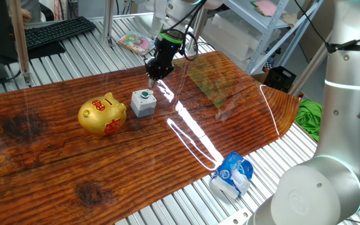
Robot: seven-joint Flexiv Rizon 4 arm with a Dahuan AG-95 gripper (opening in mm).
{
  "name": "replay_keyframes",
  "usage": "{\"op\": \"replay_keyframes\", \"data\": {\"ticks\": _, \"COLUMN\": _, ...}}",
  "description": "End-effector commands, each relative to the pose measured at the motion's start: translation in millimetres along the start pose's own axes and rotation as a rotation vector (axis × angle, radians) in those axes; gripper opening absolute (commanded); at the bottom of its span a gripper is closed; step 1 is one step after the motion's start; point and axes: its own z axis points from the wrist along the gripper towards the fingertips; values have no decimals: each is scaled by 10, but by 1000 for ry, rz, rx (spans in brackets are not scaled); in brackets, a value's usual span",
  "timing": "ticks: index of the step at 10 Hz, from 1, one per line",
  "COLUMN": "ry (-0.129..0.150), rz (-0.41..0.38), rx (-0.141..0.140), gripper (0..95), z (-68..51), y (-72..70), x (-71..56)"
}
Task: Drop coins into a piggy bank
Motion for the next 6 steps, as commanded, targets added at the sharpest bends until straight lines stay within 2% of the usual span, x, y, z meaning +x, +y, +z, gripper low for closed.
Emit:
{"op": "replay_keyframes", "data": {"ticks": 1, "ry": -2, "rz": 24, "rx": -4, "gripper": 0, "z": 3, "y": 0, "x": -17}}
{"op": "replay_keyframes", "data": {"ticks": 3, "ry": -1, "rz": 26, "rx": -11, "gripper": 0, "z": 3, "y": 0, "x": -17}}
{"op": "replay_keyframes", "data": {"ticks": 6, "ry": 15, "rz": 29, "rx": -37, "gripper": 0, "z": 3, "y": 0, "x": -17}}
